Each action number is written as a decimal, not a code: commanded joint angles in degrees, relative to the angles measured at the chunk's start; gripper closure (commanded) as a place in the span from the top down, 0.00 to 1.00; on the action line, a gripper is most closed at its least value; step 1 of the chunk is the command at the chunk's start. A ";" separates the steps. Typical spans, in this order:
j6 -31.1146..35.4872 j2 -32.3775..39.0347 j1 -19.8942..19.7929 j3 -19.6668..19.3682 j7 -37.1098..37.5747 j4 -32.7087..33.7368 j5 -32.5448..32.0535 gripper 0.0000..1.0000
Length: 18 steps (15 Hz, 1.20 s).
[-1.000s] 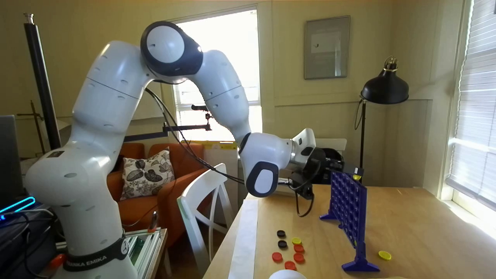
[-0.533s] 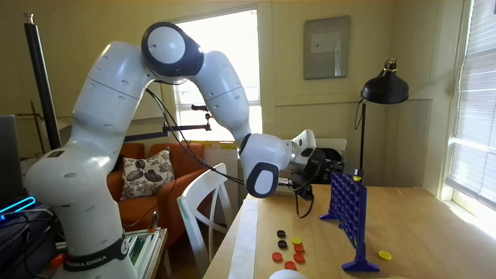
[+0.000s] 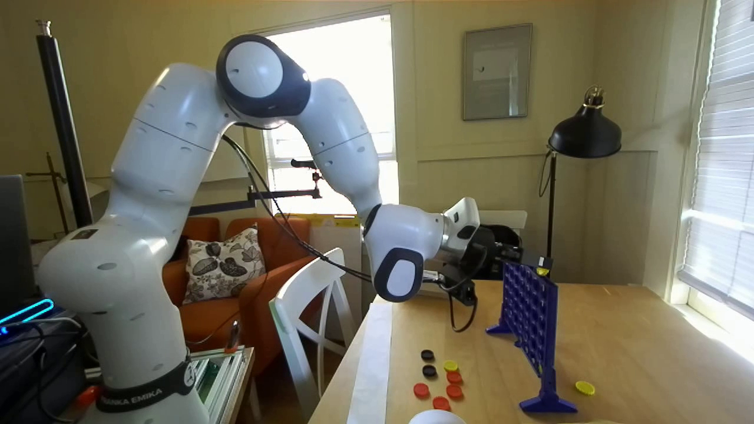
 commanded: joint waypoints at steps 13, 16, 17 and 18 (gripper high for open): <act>3.35 0.25 0.23 0.57 -1.42 -0.80 2.15 0.10; 3.58 0.12 0.38 0.55 -1.57 -1.15 2.77 0.10; 3.75 0.14 0.32 0.54 -1.52 -1.24 2.77 0.10; 3.74 0.26 0.29 0.56 -1.47 -1.22 2.79 0.10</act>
